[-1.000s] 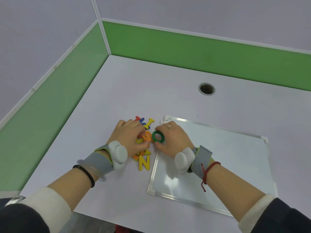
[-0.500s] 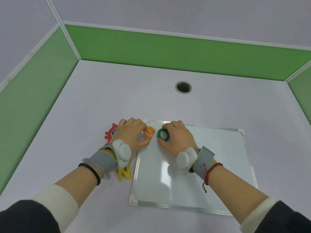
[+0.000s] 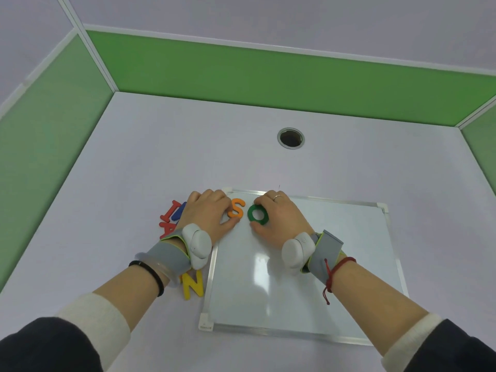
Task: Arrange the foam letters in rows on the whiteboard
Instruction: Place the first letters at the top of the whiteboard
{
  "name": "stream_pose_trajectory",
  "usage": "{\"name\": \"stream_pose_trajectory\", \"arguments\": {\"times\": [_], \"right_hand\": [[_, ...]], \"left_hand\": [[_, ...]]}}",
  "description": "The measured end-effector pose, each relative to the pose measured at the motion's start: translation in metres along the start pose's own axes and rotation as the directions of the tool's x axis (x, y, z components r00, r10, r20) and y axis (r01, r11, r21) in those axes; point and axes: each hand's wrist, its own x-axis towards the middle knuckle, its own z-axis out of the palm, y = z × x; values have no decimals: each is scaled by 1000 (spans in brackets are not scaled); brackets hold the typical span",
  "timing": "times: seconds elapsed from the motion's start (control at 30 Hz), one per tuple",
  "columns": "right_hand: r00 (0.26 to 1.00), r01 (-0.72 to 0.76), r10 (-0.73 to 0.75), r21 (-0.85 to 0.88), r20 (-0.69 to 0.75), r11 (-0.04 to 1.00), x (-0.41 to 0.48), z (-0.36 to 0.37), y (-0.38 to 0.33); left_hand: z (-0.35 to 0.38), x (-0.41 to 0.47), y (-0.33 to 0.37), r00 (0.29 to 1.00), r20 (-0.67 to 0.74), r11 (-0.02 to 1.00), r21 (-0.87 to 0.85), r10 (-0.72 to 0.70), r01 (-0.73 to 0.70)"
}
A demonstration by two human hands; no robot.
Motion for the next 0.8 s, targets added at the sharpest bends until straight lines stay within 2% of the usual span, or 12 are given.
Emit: {"name": "stream_pose_trajectory", "arguments": {"times": [0.53,0.7,0.8], "right_hand": [[992,113,-115,35,49,993,17,-8,12],[992,111,-113,47,51,993,17,-11,13],[998,63,-64,65,6,996,18,-11,8]], "left_hand": [[0,5,3,998,33,998,-5,-58,58],[-3,8,2,998,52,999,-8,-36,36],[-7,11,-1,999,32,999,-24,-34,35]]}}
